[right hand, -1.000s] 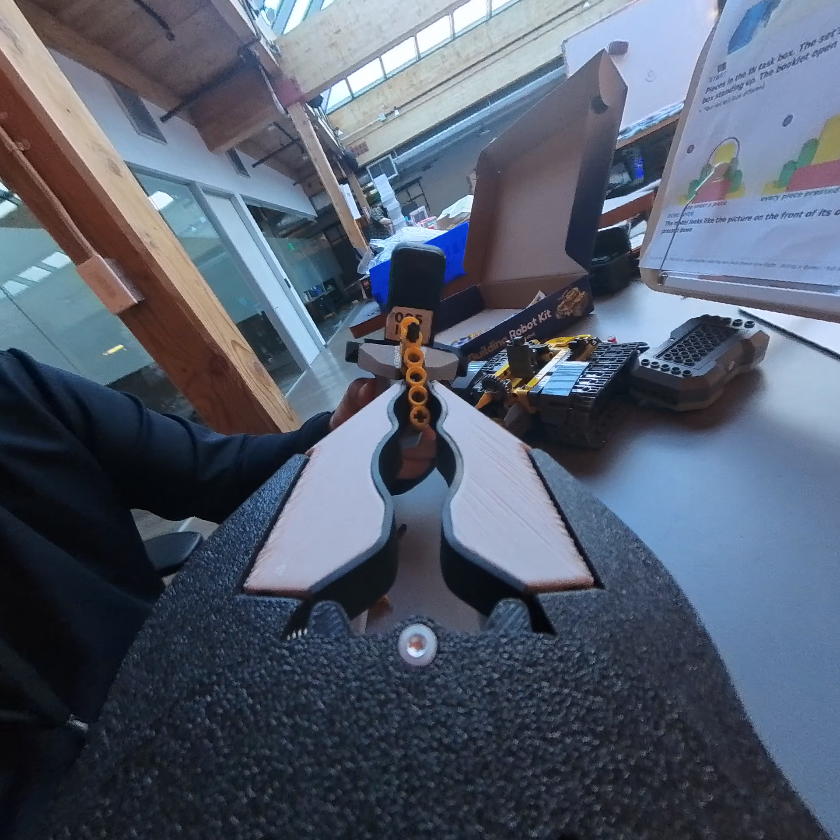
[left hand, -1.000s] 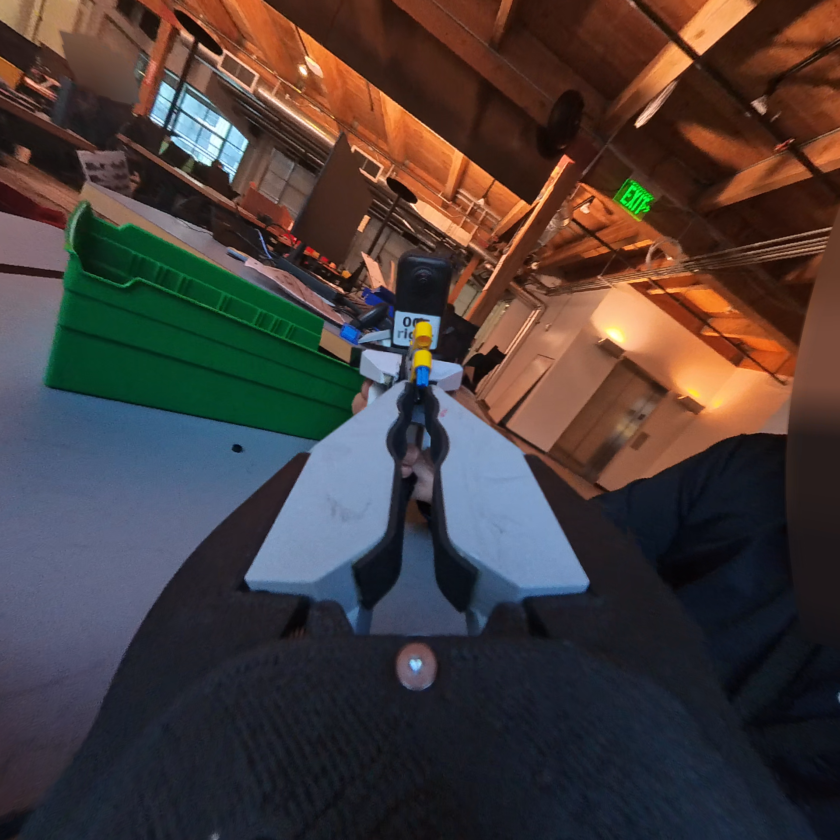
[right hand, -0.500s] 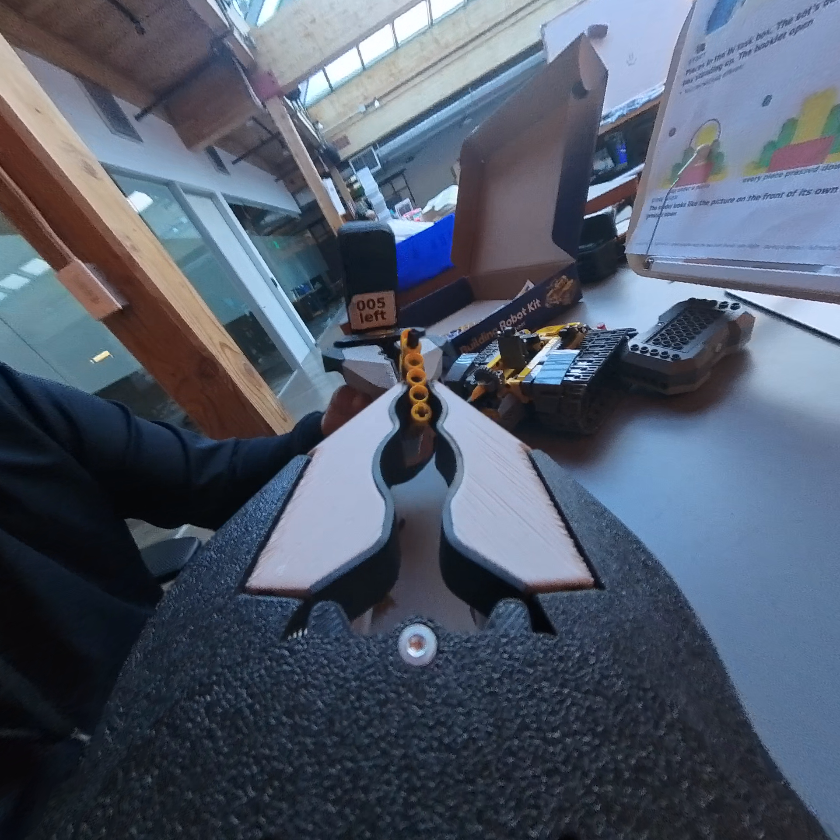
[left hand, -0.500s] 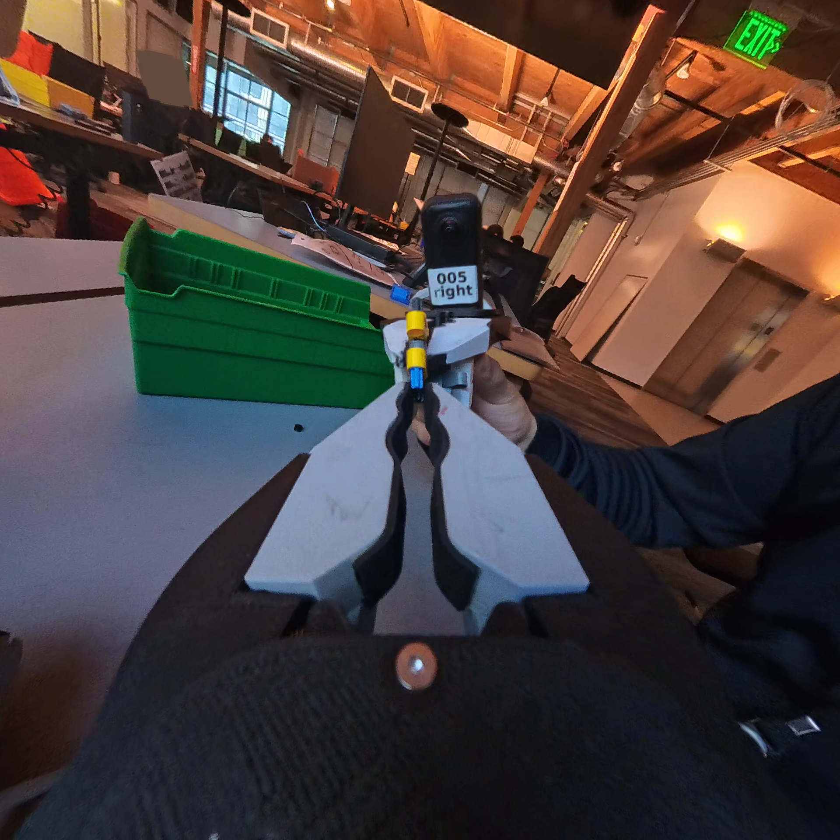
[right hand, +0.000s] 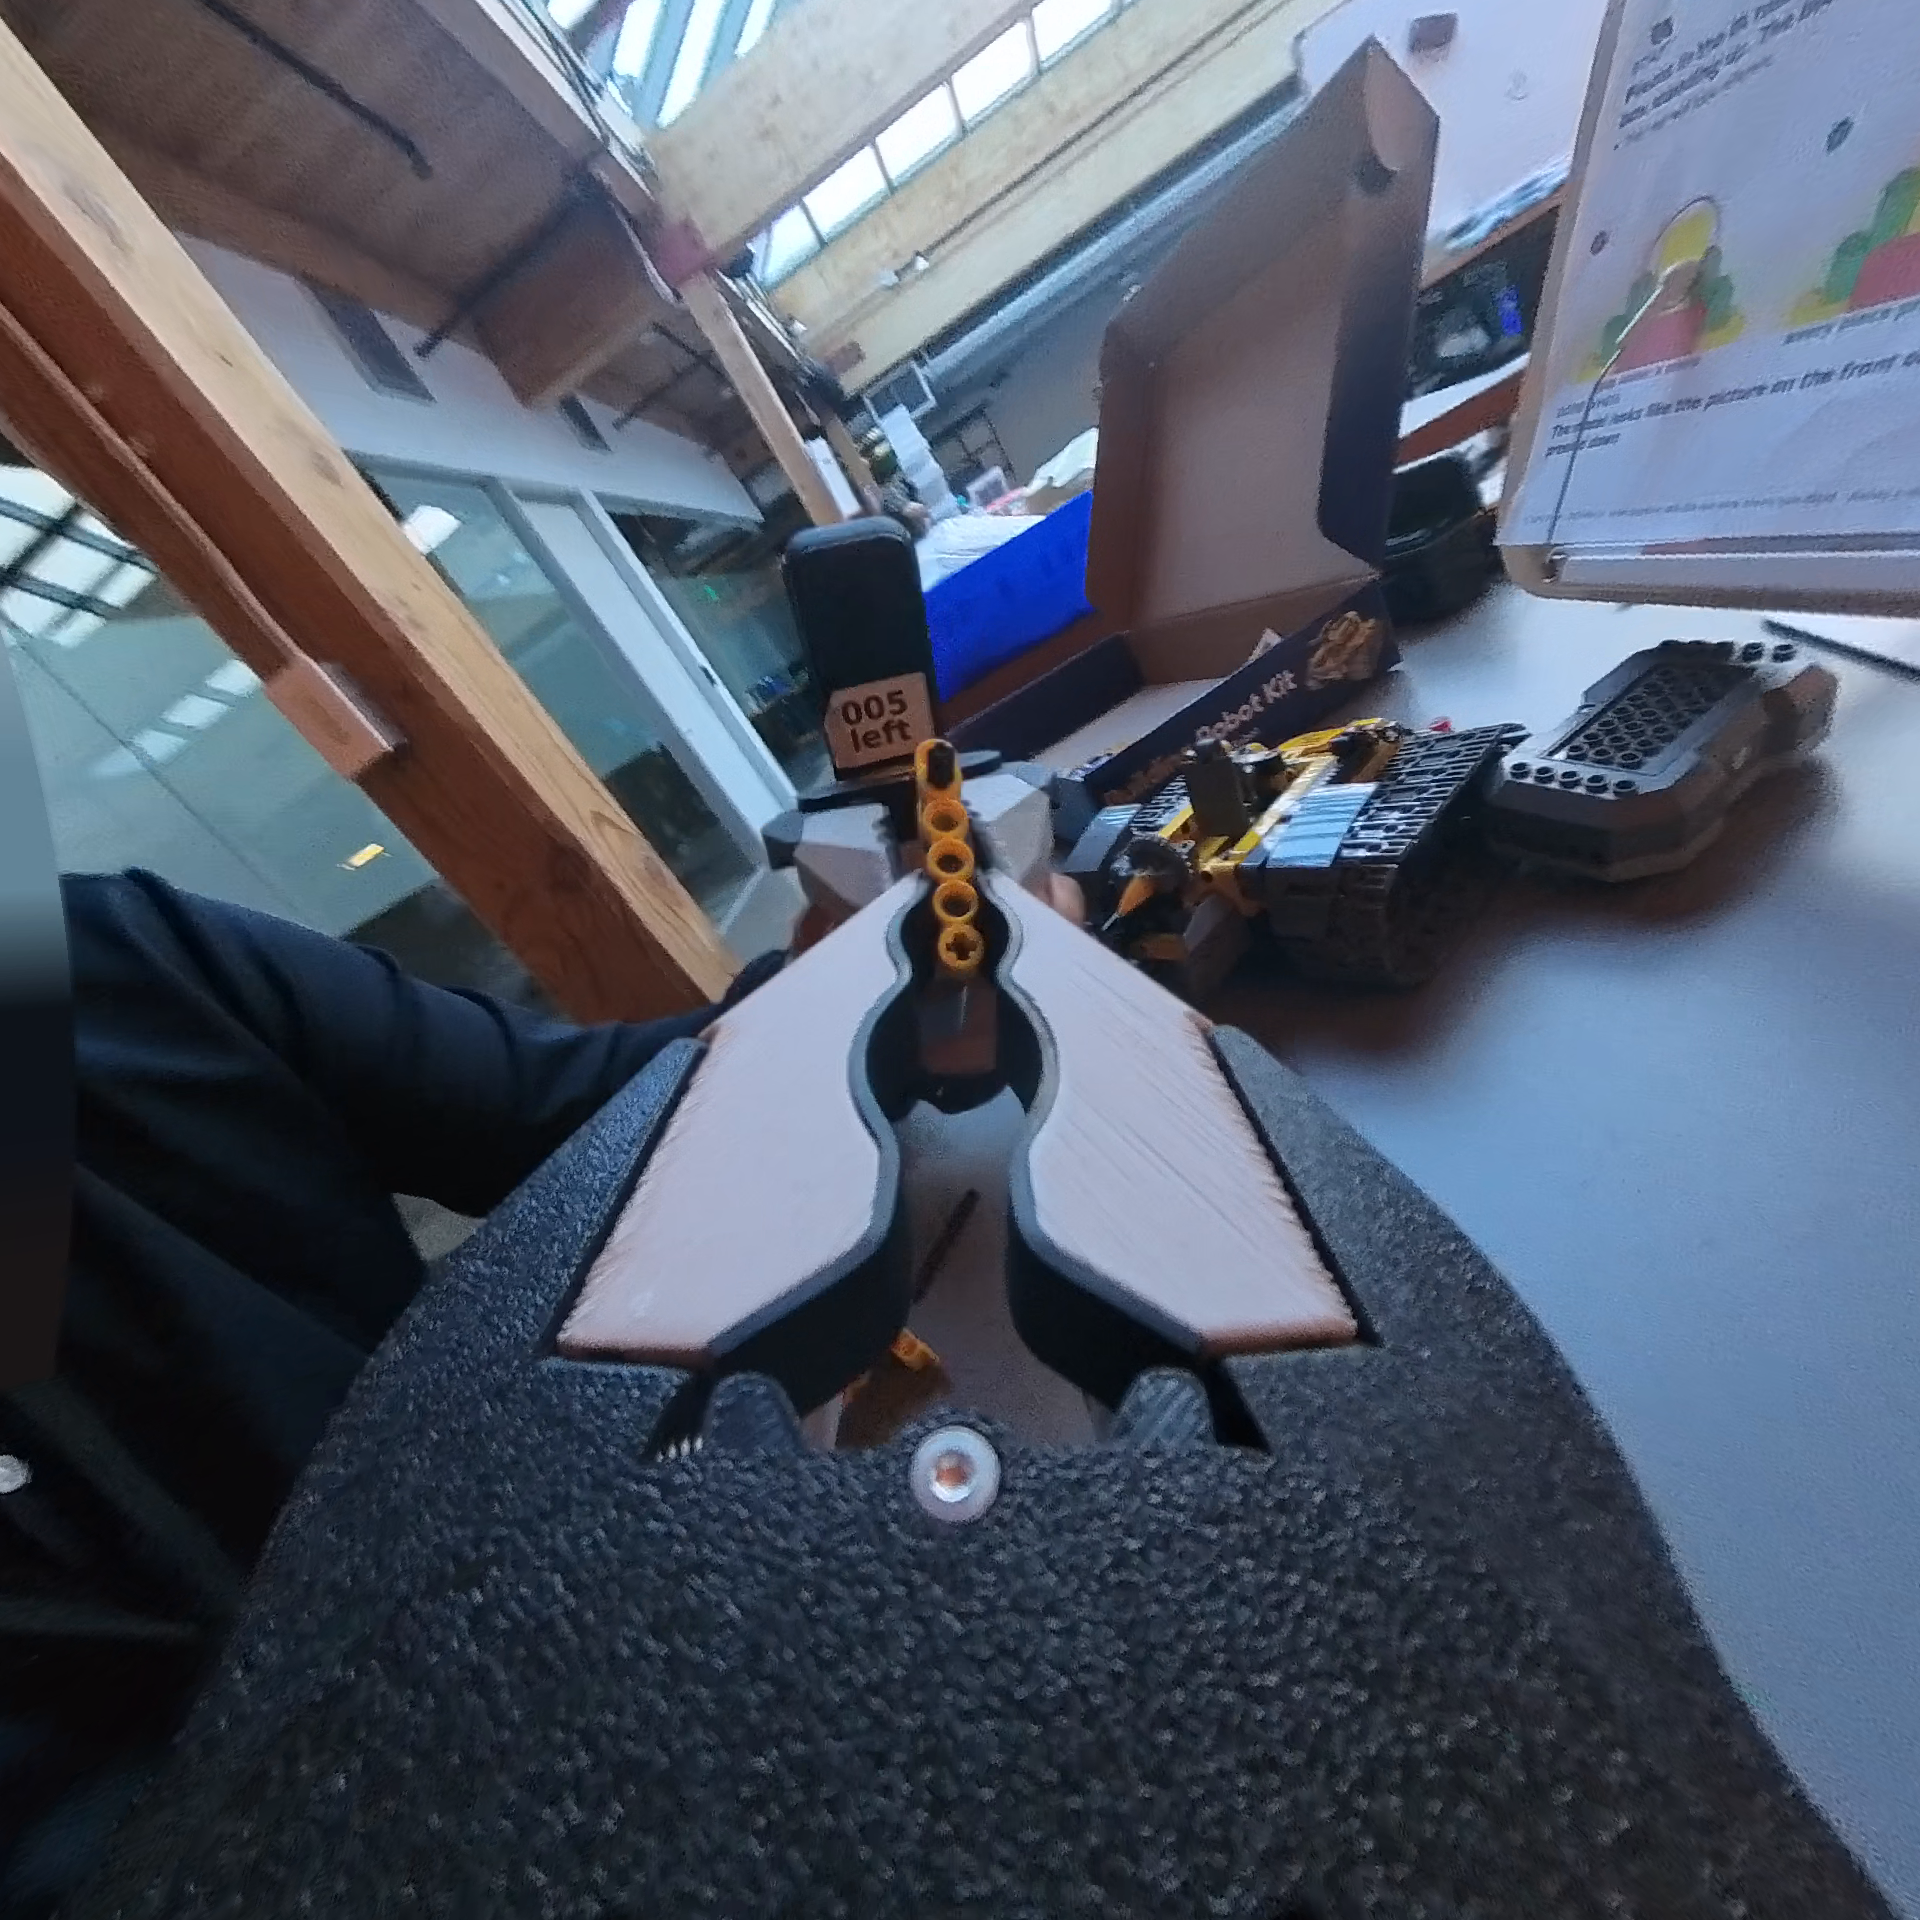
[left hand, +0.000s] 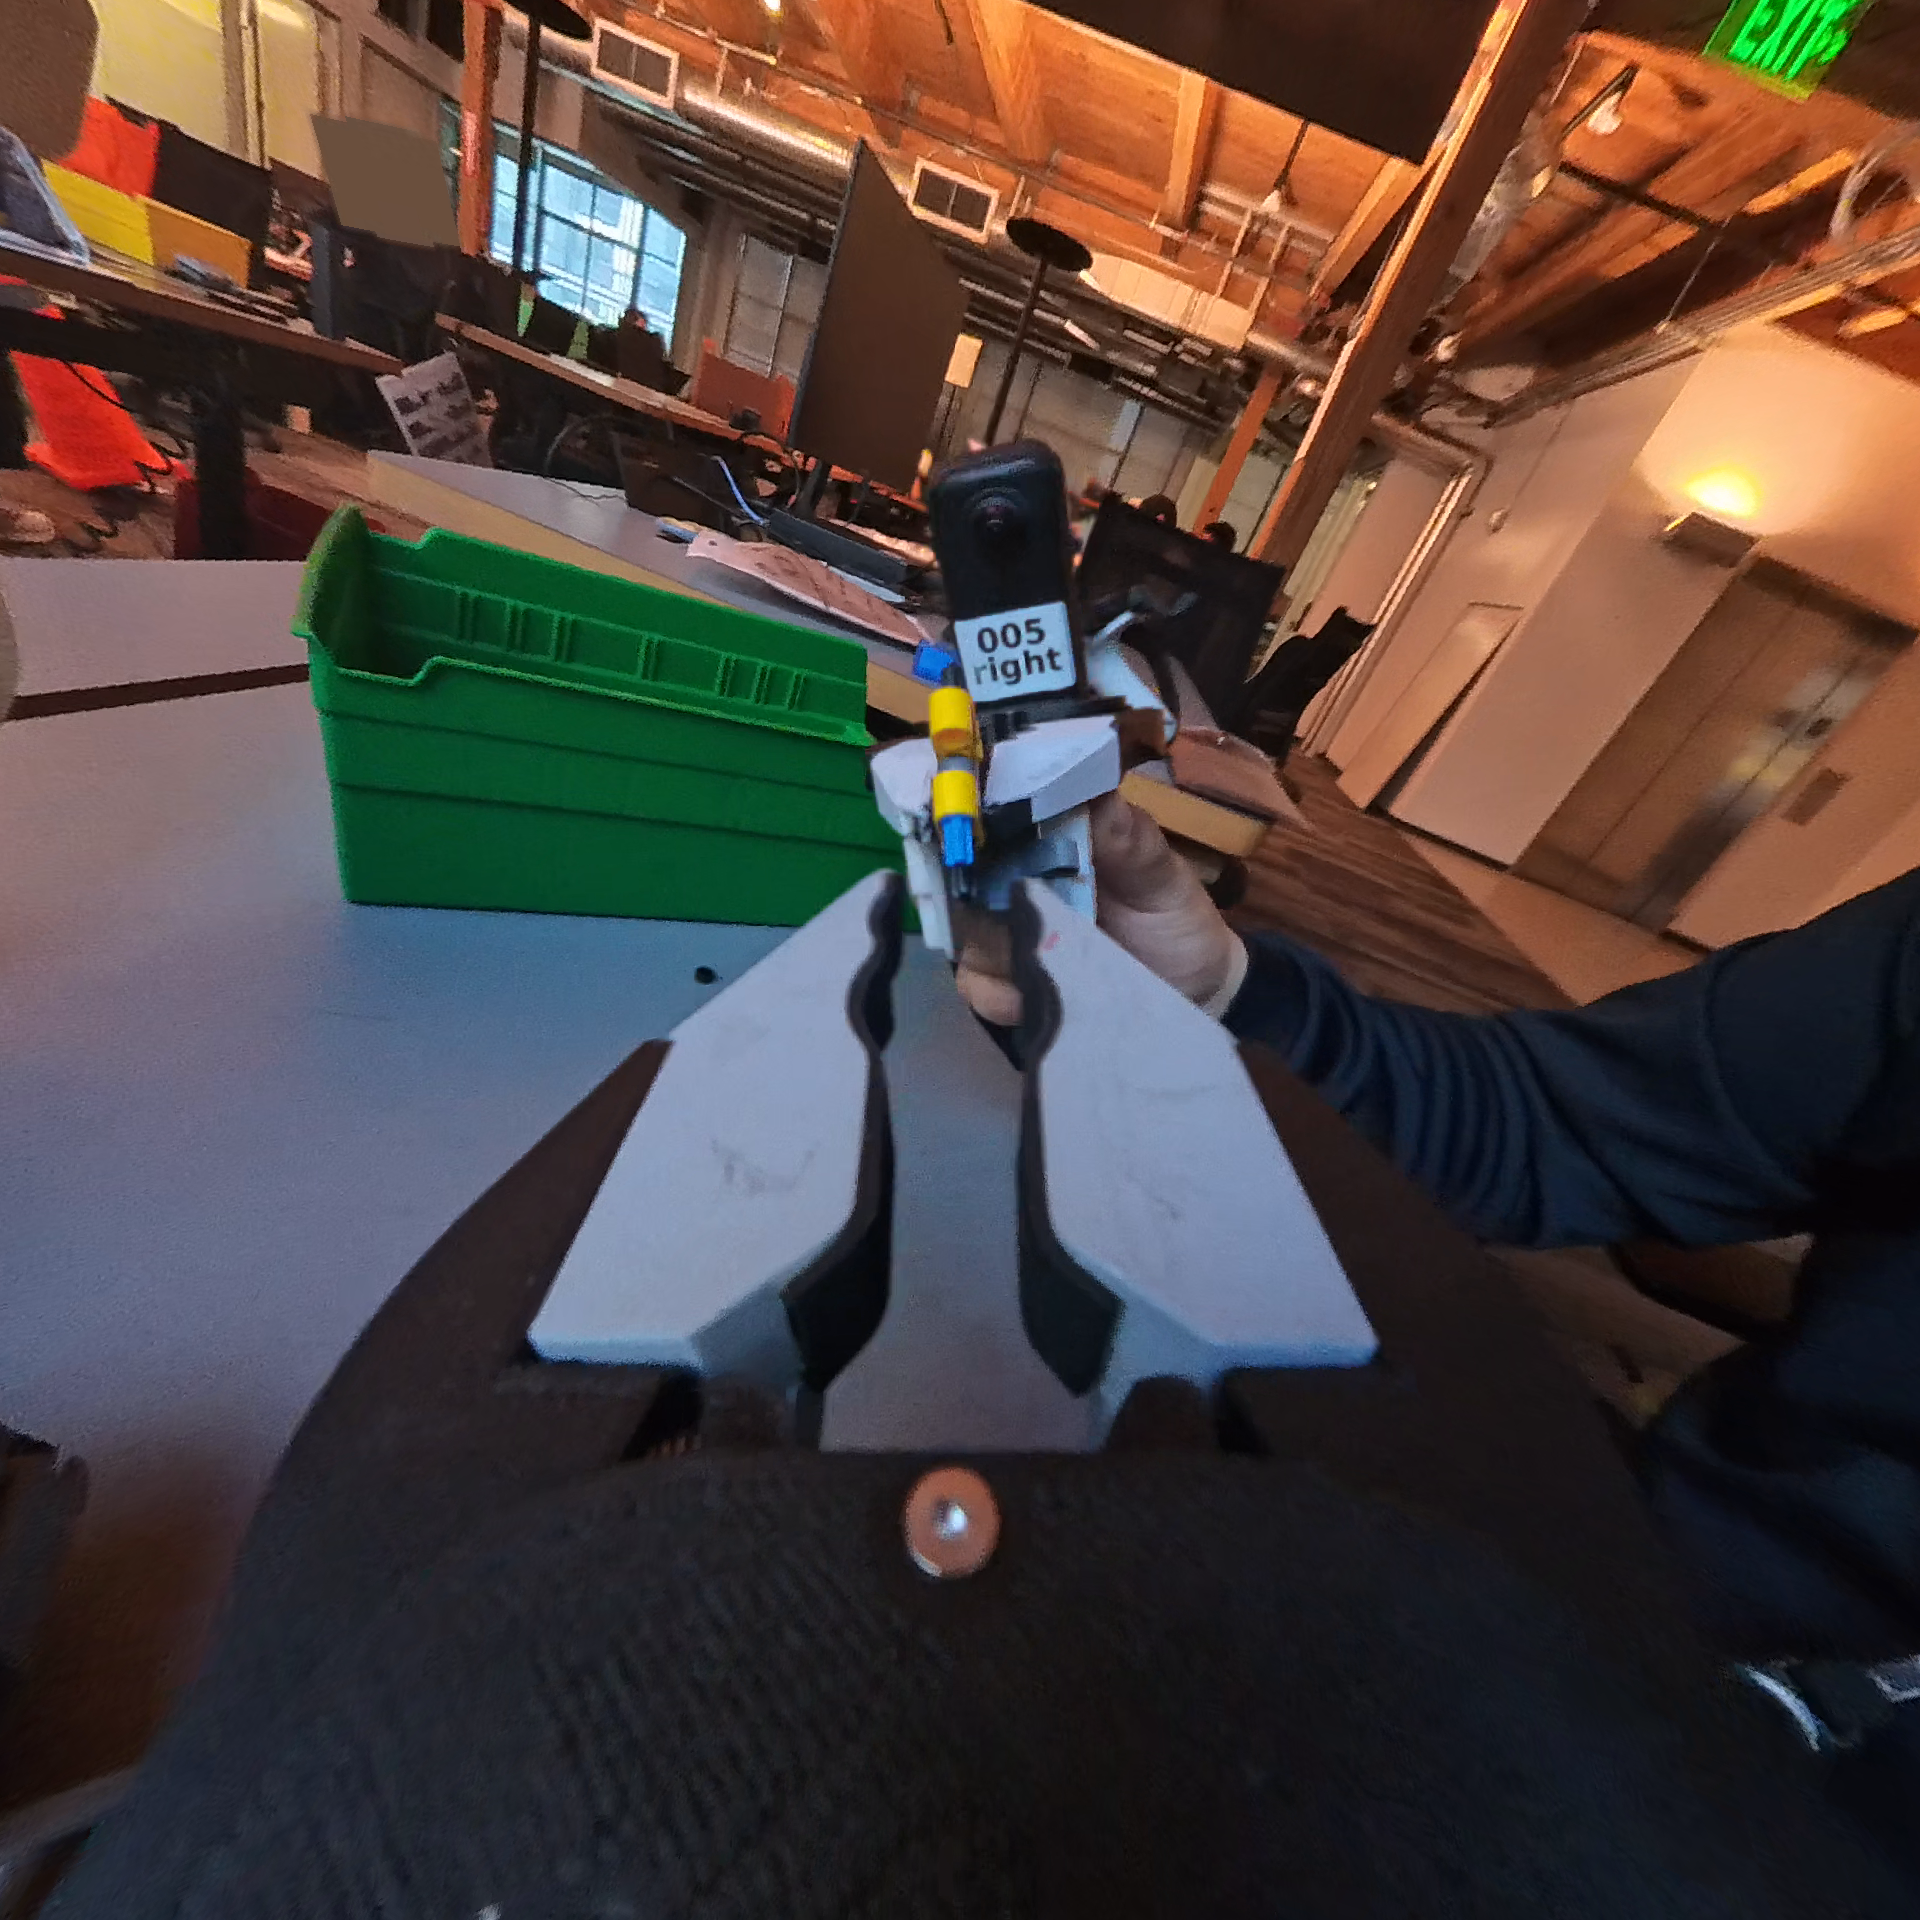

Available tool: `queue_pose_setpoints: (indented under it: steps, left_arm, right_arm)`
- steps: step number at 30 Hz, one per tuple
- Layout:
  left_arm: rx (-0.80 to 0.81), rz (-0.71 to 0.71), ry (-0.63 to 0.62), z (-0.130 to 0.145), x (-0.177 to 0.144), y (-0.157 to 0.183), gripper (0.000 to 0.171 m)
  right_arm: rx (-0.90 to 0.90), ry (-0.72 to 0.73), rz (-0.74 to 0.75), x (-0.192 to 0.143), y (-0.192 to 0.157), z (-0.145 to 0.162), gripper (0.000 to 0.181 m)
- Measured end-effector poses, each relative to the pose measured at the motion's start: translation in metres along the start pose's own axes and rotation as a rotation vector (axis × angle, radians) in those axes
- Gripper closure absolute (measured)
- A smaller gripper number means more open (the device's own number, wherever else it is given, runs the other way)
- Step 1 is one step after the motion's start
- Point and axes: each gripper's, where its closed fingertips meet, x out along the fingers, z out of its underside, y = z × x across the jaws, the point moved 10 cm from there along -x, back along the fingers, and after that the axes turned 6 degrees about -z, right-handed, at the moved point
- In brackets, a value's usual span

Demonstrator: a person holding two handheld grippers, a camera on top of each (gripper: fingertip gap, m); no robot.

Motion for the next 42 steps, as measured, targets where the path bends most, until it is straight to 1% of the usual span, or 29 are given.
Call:
queue_pose_setpoints:
  steps: [1,2,7,10,15,19,21,23,25,27,28,29,31,32,33,34,35,39,42]
  left_arm:
    - [0.006,0.0,-0.009,0.0,0.001,0.001,0.148]
    - [0.006,0.008,-0.007,0.0,0.002,0.002,0.147]
    - [-0.031,0.028,0.003,0.003,0.003,0.0,0.152]
    - [-0.002,0.018,-0.026,0.003,0.003,0.0,0.156]
    - [-0.015,0.028,-0.022,0.003,0.003,0.001,0.156]
    - [-0.045,0.06,-0.02,0.003,0.003,0.001,0.156]
    - [-0.043,0.07,-0.024,0.003,0.004,0.003,0.155]
    - [-0.043,0.067,0.002,0.001,0.002,0.003,0.152]
    - [-0.045,0.054,0.032,-0.003,-0.003,0.001,0.156]
    - [-0.017,0.055,-0.01,-0.002,-0.004,0.002,0.164]
    - [0.002,0.057,-0.028,-0.001,-0.003,0.003,0.165]
    - [0.022,0.062,-0.047,0.0,-0.002,0.005,0.164]
    - [0.041,0.083,-0.106,0.004,0.004,0.009,0.152]
    - [0.041,0.096,-0.125,0.006,0.006,0.01,0.152]
    - [0.05,0.098,-0.13,0.006,0.005,0.011,0.161]
    - [0.073,0.106,-0.134,0.005,0.003,0.011,0.166]
    - [0.09,0.102,-0.156,0.005,0.002,0.011,0.166]
    - [0.051,0.111,-0.15,0.003,0.001,0.01,0.166]
    - [0.064,0.096,-0.152,0.005,0.002,0.009,0.166]
  right_arm:
    - [0.018,0.014,-0.019,0.0,0.001,0.0,0.178]
    - [0.03,0.024,-0.032,0.0,0.002,0.0,0.178]
    - [0.049,-0.025,-0.042,0.011,0.004,0.009,0.178]
    - [0.048,-0.04,-0.033,0.01,0.004,0.008,0.178]
    - [-0.008,-0.065,-0.01,0.01,0.001,0.006,0.178]
    - [-0.006,-0.072,-0.033,0.009,0.0,0.005,0.178]
    - [-0.02,-0.095,-0.037,0.008,-0.001,0.004,0.178]
    - [-0.058,-0.128,-0.008,0.006,-0.003,0.004,0.178]
    - [-0.106,-0.177,0.01,0.005,-0.006,0.003,0.178]
    - [-0.153,-0.218,0.027,0.005,-0.01,0.004,0.178]
    - [-0.17,-0.243,0.037,0.006,-0.011,0.005,0.177]
    - [-0.178,-0.263,0.033,0.007,-0.012,0.007,0.177]
    - [-0.174,-0.293,0.011,0.01,-0.013,0.01,0.177]
    - [-0.174,-0.318,0.013,0.012,-0.012,0.012,0.177]
    - [-0.177,-0.349,0.016,0.014,-0.012,0.014,0.178]
    - [-0.185,-0.375,0.025,0.015,-0.012,0.016,0.171]
    - [-0.199,-0.385,0.024,0.015,-0.013,0.016,0.177]
    - [-0.206,-0.348,0.016,0.009,-0.017,0.01,0.177]
    - [-0.216,-0.351,0.032,0.007,-0.017,0.01,0.177]
